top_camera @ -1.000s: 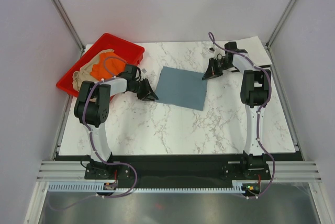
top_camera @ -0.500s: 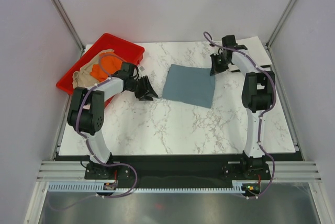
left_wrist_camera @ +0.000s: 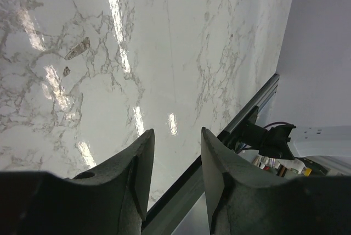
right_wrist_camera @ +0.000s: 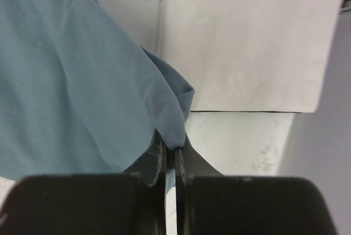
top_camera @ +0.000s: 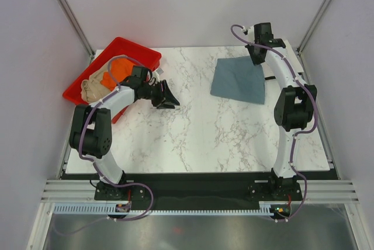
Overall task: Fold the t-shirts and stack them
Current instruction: Neatly place the folded tshirt to the corner
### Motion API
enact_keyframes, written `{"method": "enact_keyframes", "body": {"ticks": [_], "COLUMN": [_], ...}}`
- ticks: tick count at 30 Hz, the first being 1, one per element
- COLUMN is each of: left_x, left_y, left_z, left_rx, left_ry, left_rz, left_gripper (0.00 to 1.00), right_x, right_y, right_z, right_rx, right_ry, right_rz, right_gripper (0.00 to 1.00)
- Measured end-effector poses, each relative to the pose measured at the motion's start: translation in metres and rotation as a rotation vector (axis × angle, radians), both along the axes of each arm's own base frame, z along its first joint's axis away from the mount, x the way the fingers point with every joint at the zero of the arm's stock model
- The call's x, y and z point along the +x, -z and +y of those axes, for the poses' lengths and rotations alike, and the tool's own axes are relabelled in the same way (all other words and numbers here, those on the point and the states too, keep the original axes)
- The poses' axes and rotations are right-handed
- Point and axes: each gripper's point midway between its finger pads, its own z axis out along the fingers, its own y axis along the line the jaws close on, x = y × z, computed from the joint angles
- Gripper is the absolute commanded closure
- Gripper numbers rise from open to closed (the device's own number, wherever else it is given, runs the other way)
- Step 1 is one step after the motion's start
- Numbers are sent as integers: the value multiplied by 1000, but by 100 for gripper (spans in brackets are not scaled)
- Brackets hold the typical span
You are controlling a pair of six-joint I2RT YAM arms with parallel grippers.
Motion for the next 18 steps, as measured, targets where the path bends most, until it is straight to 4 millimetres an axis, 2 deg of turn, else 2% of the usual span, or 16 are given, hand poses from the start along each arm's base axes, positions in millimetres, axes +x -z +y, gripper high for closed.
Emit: {"method": "enact_keyframes", "body": {"ticks": [8,18], "left_x": [-6,-10], "left_y": [-3,-6], "left_z": [-7,-12], "left_rx": [-22,-40], "left_ry": [30,51], "left_rz": [3,6], "left_gripper": [55,56], "right_x": [15,28], "right_y": [-25,-53], "right_z": [-32,-53], "right_rx": [-205,-371], "right_ry": [25,2], "right_rz": [-78,-142], "right_gripper": [100,100]}}
